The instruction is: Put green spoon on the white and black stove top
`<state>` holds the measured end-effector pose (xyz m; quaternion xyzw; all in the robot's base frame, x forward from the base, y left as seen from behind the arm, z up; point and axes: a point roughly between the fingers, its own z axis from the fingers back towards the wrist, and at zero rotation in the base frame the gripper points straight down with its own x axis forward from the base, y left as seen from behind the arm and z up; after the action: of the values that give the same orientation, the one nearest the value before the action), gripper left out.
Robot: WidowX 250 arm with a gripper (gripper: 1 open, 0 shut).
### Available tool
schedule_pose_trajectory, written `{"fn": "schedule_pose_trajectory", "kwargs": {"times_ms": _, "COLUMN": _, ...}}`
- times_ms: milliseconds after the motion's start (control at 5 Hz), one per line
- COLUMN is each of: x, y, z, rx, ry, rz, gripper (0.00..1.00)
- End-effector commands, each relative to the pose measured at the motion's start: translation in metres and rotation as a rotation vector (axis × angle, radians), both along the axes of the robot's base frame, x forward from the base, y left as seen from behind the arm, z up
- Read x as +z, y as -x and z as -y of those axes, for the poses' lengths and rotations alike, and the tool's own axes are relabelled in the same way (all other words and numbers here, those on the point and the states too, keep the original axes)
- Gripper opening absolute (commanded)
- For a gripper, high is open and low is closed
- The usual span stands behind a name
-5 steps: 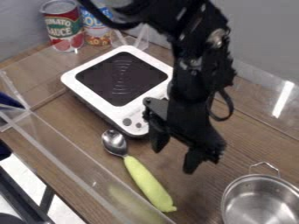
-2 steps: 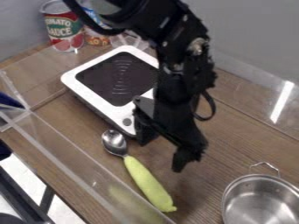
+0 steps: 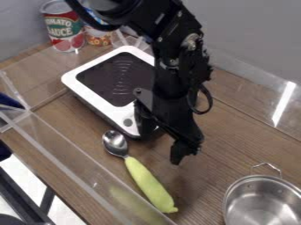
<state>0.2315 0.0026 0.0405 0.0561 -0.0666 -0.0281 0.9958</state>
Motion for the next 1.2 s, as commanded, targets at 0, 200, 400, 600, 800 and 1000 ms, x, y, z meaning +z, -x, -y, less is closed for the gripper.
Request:
{"fn": "schedule_pose_trajectory", "kwargs": {"times_ms": 0, "x": 0.022, "y": -0.003, "z": -0.006, "rx": -0.002, "ry": -0.019, "rz": 0.066, "gripper": 1.00}}
{"fn": "schedule_pose_trajectory", "kwargs": {"times_ms": 200, "x": 0.029, "y": -0.003, "z": -0.006, "rx": -0.014, "ry": -0.028, "rz": 0.090, "gripper": 1.00}}
{"fn": "schedule_pose_trajectory", "kwargs": {"times_ms": 400, "x": 0.037, "y": 0.000, "z": -0.008, "rx": -0.014, "ry": -0.031, "rz": 0.103, "gripper": 1.00}}
{"fn": "schedule_pose_trajectory", "kwargs": {"times_ms": 600, "x": 0.027, "y": -0.013, "z": -0.010, "rx": -0.126, "ry": -0.026, "rz": 0.118, "gripper": 1.00}}
{"fn": "schedule_pose_trajectory", "kwargs": {"times_ms": 800, "x": 0.018, "y": -0.025, "z": -0.011, "rx": -0.233, "ry": -0.024, "rz": 0.132, "gripper": 1.00}}
{"fn": "schedule_pose_trajectory", "kwargs": {"times_ms": 1000, "x": 0.026, "y": -0.028, "z": -0.018, "rx": -0.238, "ry": -0.032, "rz": 0.145, "gripper": 1.00}}
